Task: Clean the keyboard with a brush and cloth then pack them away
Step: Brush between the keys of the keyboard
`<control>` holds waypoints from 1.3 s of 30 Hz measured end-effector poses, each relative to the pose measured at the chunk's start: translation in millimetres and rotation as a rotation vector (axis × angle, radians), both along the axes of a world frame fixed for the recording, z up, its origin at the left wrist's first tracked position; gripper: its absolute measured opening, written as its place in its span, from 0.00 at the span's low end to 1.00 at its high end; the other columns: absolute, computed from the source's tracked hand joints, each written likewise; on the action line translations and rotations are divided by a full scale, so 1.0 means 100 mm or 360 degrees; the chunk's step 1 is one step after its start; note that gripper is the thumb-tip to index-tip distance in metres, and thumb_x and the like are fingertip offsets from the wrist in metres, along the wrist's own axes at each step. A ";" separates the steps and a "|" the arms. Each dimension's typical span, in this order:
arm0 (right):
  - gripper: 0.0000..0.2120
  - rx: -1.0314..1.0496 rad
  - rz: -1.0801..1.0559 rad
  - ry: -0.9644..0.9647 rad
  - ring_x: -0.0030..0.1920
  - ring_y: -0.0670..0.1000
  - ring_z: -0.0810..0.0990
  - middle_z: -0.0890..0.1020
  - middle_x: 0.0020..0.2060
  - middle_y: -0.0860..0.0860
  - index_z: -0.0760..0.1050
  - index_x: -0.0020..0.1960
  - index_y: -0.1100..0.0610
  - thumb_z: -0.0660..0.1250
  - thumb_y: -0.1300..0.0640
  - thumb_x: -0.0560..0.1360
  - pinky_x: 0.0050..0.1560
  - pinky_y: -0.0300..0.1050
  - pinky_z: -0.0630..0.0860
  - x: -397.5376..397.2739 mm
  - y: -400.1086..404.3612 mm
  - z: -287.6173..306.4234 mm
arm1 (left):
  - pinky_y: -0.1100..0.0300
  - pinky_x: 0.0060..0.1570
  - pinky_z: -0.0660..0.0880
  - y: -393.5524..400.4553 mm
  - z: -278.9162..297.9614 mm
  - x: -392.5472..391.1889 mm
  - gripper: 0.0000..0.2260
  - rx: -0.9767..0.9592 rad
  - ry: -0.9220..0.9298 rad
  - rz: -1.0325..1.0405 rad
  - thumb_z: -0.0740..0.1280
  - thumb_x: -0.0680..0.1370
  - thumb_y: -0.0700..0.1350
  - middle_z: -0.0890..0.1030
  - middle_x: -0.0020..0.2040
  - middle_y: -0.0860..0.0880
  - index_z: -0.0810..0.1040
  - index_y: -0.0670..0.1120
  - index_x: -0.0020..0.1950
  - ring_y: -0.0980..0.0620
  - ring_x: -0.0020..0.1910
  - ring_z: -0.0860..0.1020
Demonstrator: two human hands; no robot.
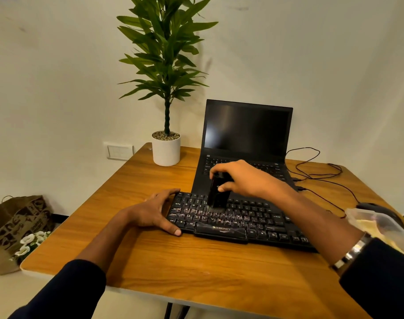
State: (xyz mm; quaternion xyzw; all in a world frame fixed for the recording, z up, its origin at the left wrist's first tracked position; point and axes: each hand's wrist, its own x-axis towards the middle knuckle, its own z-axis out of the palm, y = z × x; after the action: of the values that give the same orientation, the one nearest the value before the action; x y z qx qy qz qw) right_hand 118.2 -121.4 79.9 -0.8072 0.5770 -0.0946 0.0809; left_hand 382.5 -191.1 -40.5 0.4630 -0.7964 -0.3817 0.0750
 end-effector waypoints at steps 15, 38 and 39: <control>0.15 0.0016 -0.0176 0.0205 0.58 0.53 0.76 0.79 0.57 0.51 0.75 0.58 0.48 0.71 0.58 0.73 0.57 0.51 0.74 -0.54 0.20 0.18 | 0.41 0.70 0.66 -0.01 0.01 -0.01 0.55 -0.0014 0.0000 -0.0031 0.80 0.52 0.68 0.62 0.72 0.50 0.51 0.71 0.71 0.46 0.70 0.63; 0.16 -0.0035 -0.0259 0.0162 0.58 0.51 0.75 0.79 0.57 0.49 0.75 0.58 0.47 0.70 0.59 0.73 0.53 0.42 0.69 -0.79 0.33 0.06 | 0.42 0.69 0.68 -0.01 0.00 0.00 0.55 0.0011 0.0039 -0.0042 0.81 0.53 0.66 0.63 0.71 0.51 0.52 0.69 0.72 0.47 0.69 0.64; 0.15 -0.0017 -0.0274 0.0167 0.59 0.52 0.75 0.79 0.57 0.49 0.75 0.58 0.46 0.70 0.59 0.73 0.54 0.44 0.71 -0.84 0.35 0.05 | 0.42 0.69 0.68 -0.02 0.00 0.00 0.55 0.0006 0.0040 -0.0042 0.81 0.53 0.66 0.63 0.71 0.51 0.52 0.69 0.72 0.47 0.69 0.64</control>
State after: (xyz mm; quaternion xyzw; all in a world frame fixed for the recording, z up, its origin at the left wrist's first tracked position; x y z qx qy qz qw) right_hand 34.6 -86.2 85.3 -0.7588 0.6473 -0.0619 0.0380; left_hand 382.3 -192.7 -40.2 0.4476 -0.8009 -0.3899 0.0792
